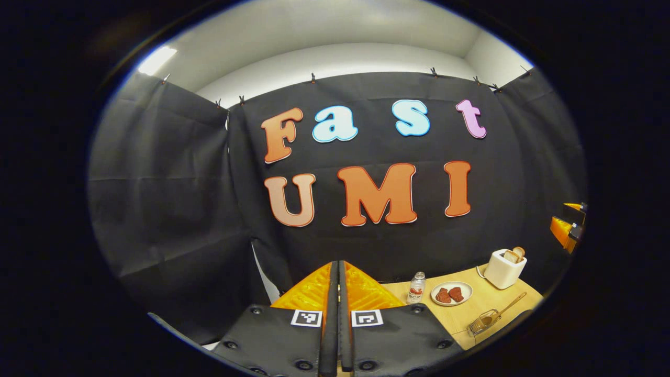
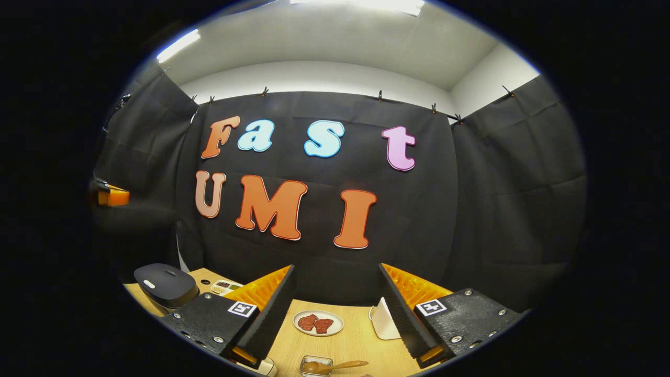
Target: Close the left gripper, press the button to open the rice cooker; take a wooden spoon from the chopstick holder with the right hand, scoop a spoonful of rice and pour it into the rice cooker, then put the wooden spoon back into the chopstick holder.
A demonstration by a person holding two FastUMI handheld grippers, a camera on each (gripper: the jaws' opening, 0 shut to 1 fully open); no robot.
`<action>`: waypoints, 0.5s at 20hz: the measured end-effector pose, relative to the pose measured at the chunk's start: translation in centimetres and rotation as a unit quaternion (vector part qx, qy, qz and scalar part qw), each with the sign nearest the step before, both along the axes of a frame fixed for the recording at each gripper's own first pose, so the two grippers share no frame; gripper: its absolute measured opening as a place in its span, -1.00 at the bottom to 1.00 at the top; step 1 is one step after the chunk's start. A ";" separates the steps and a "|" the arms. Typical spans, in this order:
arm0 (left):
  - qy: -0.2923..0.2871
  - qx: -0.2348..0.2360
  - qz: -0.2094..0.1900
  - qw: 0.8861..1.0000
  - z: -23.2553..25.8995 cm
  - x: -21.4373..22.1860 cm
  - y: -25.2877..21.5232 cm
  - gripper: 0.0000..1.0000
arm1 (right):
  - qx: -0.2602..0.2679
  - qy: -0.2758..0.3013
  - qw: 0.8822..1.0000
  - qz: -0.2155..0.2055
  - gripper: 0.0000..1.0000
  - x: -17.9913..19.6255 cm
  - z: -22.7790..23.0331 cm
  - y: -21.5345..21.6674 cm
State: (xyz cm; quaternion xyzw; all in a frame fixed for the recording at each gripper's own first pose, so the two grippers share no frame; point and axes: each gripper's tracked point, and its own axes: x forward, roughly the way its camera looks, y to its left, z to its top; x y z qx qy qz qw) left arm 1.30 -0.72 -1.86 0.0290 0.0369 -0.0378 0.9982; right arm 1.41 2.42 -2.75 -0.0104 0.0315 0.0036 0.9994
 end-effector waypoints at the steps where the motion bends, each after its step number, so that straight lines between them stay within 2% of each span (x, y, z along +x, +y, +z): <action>1: 0.011 0.003 0.010 1.000 -0.4 0.3 0.5 -0.82 | 0.000 0.001 1.000 0.001 0.90 0.1 -0.1 0.1; 5: 0.069 -0.014 0.038 0.997 -3.4 2.2 2.0 -0.82 | -0.004 0.002 1.000 -0.001 0.90 0.4 -0.4 0.2; 7: 0.122 -0.045 0.034 0.991 -6.6 2.9 1.9 -0.82 | -0.002 0.009 1.000 -0.004 0.90 0.4 -1.1 0.1; 8: 0.157 -0.059 0.030 0.985 -8.3 3.2 1.6 -0.82 | -0.001 0.013 1.000 -0.005 0.90 0.4 -1.4 0.0; 10: 0.240 -0.080 0.038 0.967 -12.5 3.5 2.0 -0.82 | -0.001 0.023 1.000 -0.008 0.90 0.3 -2.2 -0.3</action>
